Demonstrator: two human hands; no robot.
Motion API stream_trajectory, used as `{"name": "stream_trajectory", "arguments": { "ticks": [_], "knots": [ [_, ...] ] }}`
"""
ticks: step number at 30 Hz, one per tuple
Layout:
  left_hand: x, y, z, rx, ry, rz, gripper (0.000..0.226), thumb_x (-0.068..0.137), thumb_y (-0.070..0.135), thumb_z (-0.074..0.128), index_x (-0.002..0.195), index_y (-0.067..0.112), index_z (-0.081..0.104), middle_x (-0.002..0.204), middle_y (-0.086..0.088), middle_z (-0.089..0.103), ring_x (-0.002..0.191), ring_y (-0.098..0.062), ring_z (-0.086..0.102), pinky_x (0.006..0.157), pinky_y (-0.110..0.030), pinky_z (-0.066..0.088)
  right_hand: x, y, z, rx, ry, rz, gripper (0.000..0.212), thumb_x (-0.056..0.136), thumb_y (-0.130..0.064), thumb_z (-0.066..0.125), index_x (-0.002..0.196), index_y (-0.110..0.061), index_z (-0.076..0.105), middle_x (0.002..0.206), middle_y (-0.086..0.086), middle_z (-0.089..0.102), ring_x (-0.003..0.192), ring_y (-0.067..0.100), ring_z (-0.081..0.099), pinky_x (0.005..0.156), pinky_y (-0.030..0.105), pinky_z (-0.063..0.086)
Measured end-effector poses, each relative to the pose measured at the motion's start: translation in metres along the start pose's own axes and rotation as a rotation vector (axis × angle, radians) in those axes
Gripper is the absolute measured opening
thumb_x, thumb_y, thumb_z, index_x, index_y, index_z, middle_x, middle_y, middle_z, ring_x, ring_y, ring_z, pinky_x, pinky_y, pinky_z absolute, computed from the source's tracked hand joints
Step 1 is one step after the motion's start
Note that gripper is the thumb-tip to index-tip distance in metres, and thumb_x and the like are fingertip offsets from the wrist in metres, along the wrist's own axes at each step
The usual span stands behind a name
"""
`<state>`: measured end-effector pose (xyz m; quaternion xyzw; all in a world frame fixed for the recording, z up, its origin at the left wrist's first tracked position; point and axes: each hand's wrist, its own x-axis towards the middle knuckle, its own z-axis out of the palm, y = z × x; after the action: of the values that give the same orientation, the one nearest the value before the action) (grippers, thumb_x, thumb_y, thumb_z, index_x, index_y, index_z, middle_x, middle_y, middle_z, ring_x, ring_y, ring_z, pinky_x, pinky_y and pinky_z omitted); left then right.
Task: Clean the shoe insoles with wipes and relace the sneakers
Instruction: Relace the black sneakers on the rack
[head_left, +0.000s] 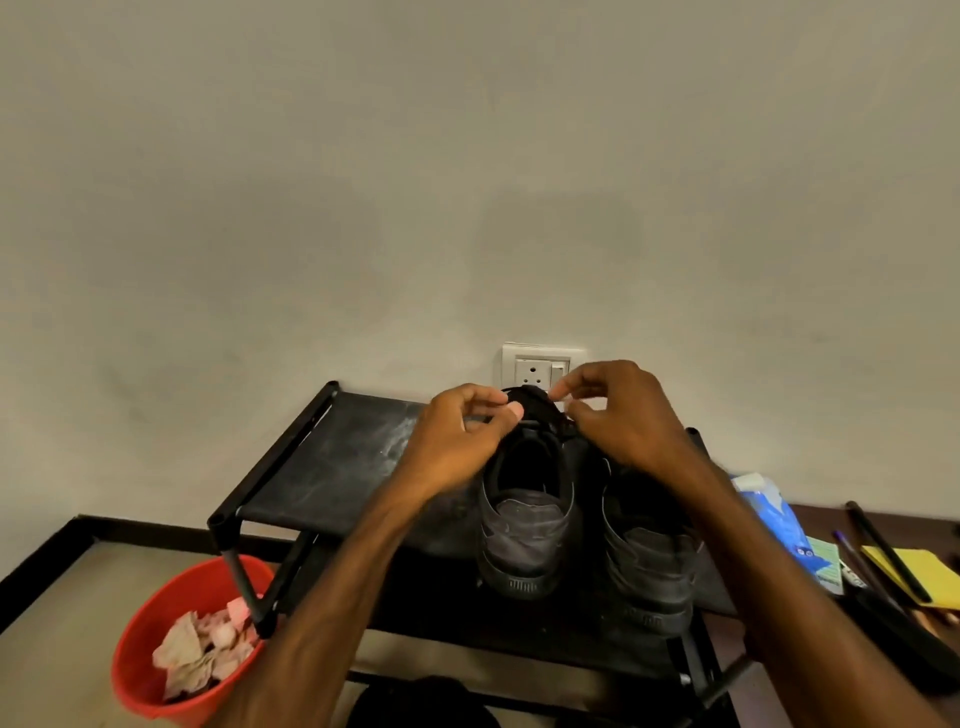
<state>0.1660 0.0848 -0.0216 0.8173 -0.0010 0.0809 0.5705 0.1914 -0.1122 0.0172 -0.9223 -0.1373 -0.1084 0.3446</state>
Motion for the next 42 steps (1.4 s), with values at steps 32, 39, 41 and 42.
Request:
{"name": "stream_trajectory", "arguments": {
  "ticks": [32,39,41,42],
  "knots": [
    [0.004,0.014,0.005,0.65,0.021,0.36,0.022,0.081,0.02,0.076,0.103,0.019,0.08,0.09,0.0,0.076,0.073,-0.011,0.066,0.069,-0.025,0.059,-0.014,-0.016,0.021,-0.244,-0.01,0.035,0.035,0.073,-0.036,0.091,0.096,-0.024,0.067,0.083,-0.009,0.066,0.081,0.012,0.065,0.077,0.036,0.057],
    [0.016,0.018,0.002,0.698,-0.04,0.377,0.008,0.081,0.017,0.076,0.088,0.014,0.077,0.081,-0.002,0.073,0.073,-0.015,0.066,0.069,-0.034,0.059,-0.018,-0.012,0.025,-0.171,-0.042,0.114,0.029,0.073,-0.031,0.091,0.08,-0.02,0.065,0.075,-0.004,0.068,0.072,0.014,0.067,0.075,0.038,0.06],
    [0.019,0.018,-0.003,0.688,-0.089,0.369,0.009,0.082,0.02,0.078,0.089,0.016,0.079,0.082,0.001,0.074,0.073,-0.011,0.066,0.071,-0.033,0.06,-0.013,-0.01,0.019,-0.114,-0.119,0.14,0.024,0.074,-0.026,0.091,0.078,-0.017,0.069,0.072,-0.001,0.071,0.07,0.014,0.069,0.075,0.036,0.061],
    [0.021,0.02,-0.006,0.667,-0.127,0.364,0.009,0.082,0.022,0.08,0.089,0.016,0.079,0.08,0.003,0.074,0.072,-0.008,0.066,0.071,-0.031,0.059,-0.011,-0.01,0.013,-0.059,-0.16,0.165,0.019,0.077,-0.023,0.089,0.078,-0.015,0.072,0.073,0.002,0.073,0.07,0.015,0.071,0.074,0.035,0.061]
  ]
}}
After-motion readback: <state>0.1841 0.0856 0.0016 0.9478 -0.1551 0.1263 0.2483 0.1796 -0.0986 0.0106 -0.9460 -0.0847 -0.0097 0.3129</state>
